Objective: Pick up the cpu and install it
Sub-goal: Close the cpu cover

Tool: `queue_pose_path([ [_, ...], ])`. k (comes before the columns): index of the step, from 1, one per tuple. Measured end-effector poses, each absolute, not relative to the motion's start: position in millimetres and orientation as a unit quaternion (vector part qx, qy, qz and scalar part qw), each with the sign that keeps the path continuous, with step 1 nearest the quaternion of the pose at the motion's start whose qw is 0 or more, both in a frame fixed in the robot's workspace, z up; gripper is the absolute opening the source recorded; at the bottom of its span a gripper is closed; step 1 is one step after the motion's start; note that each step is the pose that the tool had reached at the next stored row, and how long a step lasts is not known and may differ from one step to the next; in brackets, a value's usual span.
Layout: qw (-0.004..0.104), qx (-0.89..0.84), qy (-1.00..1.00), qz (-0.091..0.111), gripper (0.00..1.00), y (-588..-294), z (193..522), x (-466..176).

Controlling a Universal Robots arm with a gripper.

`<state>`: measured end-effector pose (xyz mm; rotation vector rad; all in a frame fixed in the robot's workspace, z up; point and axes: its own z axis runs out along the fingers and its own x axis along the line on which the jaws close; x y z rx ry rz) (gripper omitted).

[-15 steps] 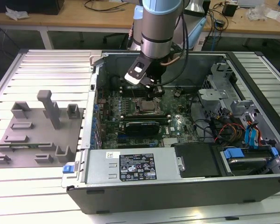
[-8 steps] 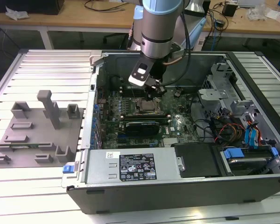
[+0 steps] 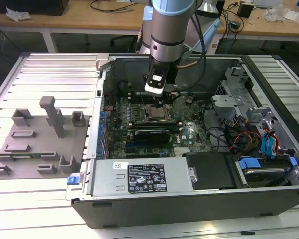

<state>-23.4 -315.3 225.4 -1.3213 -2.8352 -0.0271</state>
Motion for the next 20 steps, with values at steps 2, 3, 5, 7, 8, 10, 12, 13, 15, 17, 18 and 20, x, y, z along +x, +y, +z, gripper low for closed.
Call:
queue_pose_path([
  [2,0.007,-0.405,-0.914,-0.009,0.11,-315.3,225.4,-23.4],
  [3,0.007,-0.390,-0.921,-0.008,0.11,-315.3,225.4,-23.4],
  [5,0.007,-0.362,-0.932,-0.008,0.11,-315.3,225.4,-23.4],
  [7,0.007,-0.339,-0.941,-0.008,0.11,-315.3,225.4,-23.4],
  [8,0.008,-0.325,-0.946,-0.008,0.11,-315.3,225.4,-23.4],
  [10,0.008,-0.300,-0.954,-0.008,0.11,-315.3,225.4,-23.4],
  [12,0.008,-0.276,-0.961,-0.008,0.11,-315.3,225.4,-23.4],
  [13,0.008,-0.266,-0.964,-0.007,0.11,-315.3,225.4,-23.4],
  [15,0.008,-0.243,-0.970,-0.007,0.11,-315.3,225.4,-23.4],
  [17,0.008,-0.224,-0.974,-0.007,0.11,-315.3,225.4,-23.4],
  [18,0.009,-0.205,-0.979,-0.007,0.11,-315.3,225.4,-23.4],
  [20,0.009,-0.187,-0.982,-0.007,0.11,-315.3,225.4,-23.4],
])
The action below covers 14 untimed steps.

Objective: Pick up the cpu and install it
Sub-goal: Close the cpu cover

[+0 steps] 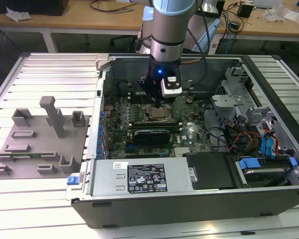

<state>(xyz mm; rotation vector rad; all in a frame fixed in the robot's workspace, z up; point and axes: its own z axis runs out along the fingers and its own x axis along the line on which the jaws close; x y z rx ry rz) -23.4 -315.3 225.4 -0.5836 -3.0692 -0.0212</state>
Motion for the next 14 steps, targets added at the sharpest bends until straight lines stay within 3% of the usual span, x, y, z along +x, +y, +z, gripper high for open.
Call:
queue_pose_path([
  [14,0.009,-0.058,-0.998,-0.006,0.11,-315.3,225.4,-23.4],
])
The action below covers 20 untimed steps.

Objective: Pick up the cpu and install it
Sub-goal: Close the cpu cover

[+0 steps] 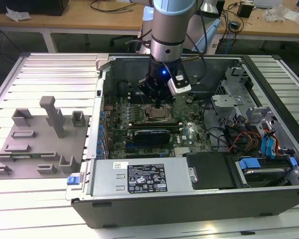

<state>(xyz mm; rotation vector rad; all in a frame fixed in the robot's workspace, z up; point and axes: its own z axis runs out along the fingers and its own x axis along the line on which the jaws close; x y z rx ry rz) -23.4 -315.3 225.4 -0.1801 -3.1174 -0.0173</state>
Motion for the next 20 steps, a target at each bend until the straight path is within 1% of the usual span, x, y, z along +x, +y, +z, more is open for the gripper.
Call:
queue_pose_path([
  [4,0.009,-0.056,-0.998,-0.006,0.11,-315.9,225.3,-23.8],
  [8,-0.005,-0.047,-0.999,-0.006,0.11,-318.2,225.0,-26.9],
  [10,-0.009,-0.044,-0.999,-0.006,0.11,-319.5,224.7,-27.7],
  [15,-0.009,-0.038,-0.999,-0.005,0.11,-327.0,222.9,-29.3],
  [20,-0.010,-0.035,-0.999,-0.006,0.11,-327.9,221.3,-39.6],
])
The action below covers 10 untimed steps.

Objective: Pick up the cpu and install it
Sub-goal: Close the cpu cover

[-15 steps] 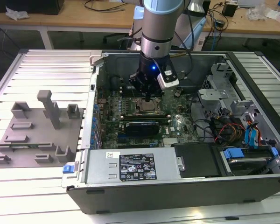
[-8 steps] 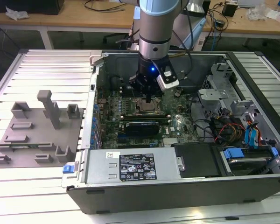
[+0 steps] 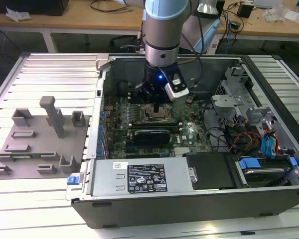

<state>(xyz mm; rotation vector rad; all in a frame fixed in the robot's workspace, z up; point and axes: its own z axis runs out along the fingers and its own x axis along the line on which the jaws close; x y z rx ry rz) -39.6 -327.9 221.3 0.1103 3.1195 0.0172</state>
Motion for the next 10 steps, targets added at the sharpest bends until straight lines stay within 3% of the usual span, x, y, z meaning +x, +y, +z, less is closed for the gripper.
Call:
queue_pose_path([
  [10,0.012,0.028,1.000,0.006,0.11,-327.9,207.5,-57.1],
])
